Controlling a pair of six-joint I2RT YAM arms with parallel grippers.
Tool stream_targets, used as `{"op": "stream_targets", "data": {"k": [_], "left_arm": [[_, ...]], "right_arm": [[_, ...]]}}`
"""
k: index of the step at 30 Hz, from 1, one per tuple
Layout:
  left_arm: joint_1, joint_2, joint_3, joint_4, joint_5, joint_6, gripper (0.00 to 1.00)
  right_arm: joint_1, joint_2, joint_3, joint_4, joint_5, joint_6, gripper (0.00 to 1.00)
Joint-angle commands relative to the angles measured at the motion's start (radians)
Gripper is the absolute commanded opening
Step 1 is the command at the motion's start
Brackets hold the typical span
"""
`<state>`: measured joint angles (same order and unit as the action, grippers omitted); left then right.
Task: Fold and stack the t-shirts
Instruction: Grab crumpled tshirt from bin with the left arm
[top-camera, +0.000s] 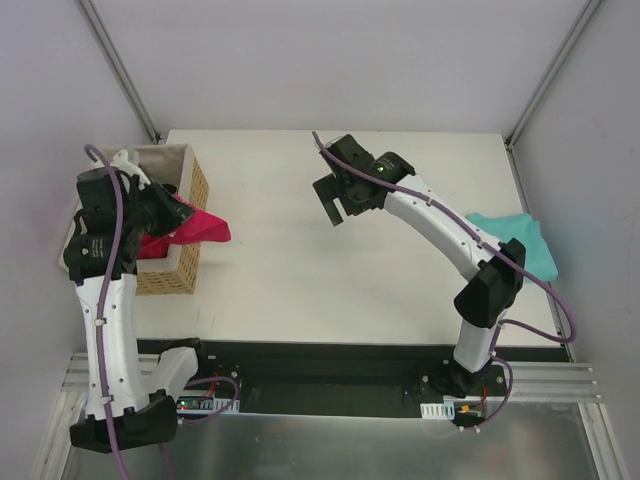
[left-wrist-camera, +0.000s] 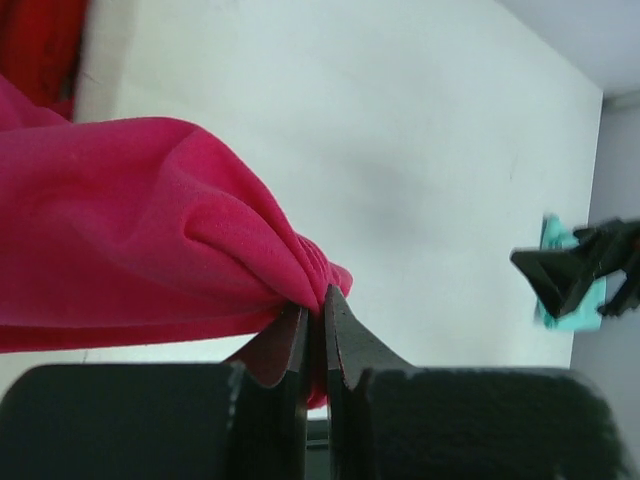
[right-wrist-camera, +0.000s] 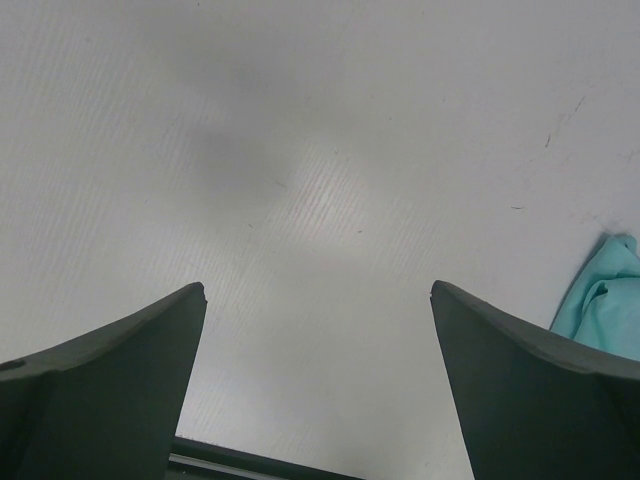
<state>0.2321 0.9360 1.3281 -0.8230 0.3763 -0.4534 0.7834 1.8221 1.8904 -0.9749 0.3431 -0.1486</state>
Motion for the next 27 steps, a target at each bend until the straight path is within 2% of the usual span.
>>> {"op": "stream_targets", "data": {"k": [1,9,17,21,27], "left_arm": [[-0.18,0.018,0.028,-0.042,-0.081,0.019,0.0],[-0.393,0.099,0.051,-0.061,-0.186,-0.017,0.0],[-0.736,0.298,0.16,-0.084,-0.401,-0.041,0.0],[-0.838,0.401,0.227,-0.091,-0.445,-0.045,0.0],[-0.902,0.541,0.351,-0.102,-0.47,-0.03,0.0]], "right_arm": [[0.005,-0.06,-0.02,0.042,-0.007,0.03,1.0],[0.005,-0.086,-0.059,0.053,0.051,0.018,1.0],[-0.027,-0.093,-0.099,0.053,0.12,0.018,0.99],[-0.111,-0.109,-0.087,0.051,0.111,0.038,1.0],[-0.261,-0.119,-0.021,0.053,0.111,0.032,1.0]]}}
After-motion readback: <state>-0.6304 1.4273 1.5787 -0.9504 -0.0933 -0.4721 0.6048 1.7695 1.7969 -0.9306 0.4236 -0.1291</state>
